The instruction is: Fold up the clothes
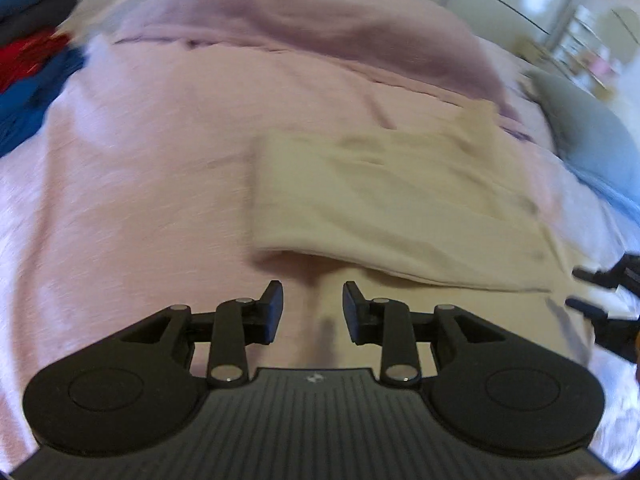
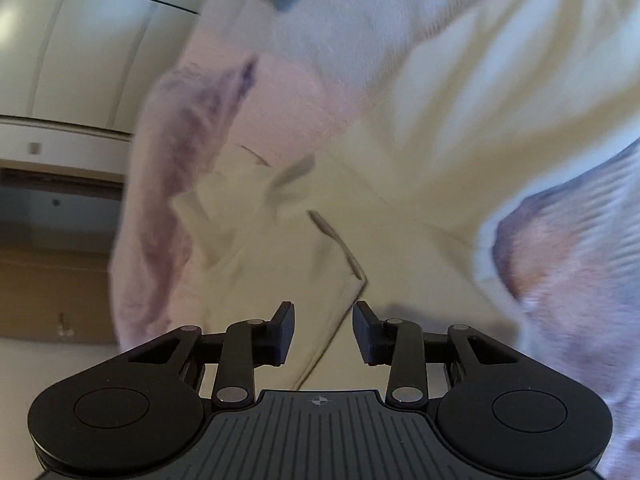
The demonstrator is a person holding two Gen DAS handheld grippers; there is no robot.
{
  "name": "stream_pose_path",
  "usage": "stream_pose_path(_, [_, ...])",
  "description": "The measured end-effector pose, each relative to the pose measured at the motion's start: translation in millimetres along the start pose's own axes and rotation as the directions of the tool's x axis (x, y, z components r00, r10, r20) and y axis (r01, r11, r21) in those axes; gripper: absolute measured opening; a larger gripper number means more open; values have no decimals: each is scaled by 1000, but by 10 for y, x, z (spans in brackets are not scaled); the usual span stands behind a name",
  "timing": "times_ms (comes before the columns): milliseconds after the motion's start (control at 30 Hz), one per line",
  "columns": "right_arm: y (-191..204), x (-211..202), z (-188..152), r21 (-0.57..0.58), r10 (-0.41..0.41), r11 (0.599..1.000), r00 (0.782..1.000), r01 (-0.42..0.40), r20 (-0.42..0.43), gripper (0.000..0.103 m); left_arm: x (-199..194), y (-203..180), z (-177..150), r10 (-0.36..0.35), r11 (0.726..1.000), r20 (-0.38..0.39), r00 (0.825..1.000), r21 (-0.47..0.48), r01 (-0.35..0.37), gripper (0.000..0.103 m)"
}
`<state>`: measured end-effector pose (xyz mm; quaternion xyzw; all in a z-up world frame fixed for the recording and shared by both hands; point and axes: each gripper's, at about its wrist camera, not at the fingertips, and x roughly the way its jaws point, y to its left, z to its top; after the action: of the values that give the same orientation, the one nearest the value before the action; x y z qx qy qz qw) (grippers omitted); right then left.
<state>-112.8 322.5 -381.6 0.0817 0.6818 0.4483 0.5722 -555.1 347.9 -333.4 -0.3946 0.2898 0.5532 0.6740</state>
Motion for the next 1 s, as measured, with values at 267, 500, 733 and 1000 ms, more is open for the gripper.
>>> stream_pose_path(267, [87,420,15,-7,-35,999,998,35,60,4,133,270,30,-16,993,-12,1000,-115,15,30])
stream_pose_path(500, [677,-435,-35,-323,259,934,911,-152,321,3,242,210,81,-78,985,28,997,-154,81,34])
stream_pose_path(733, [378,-681,259,-231,65,972,909,35,412,3,479,-166,116,-124,992,57,991,-1,124,35])
stream_pose_path(1000, [281,-756,255,-253,76,967,907,35,415,3,616,-485,148,-58,948,94,994,318,26,7])
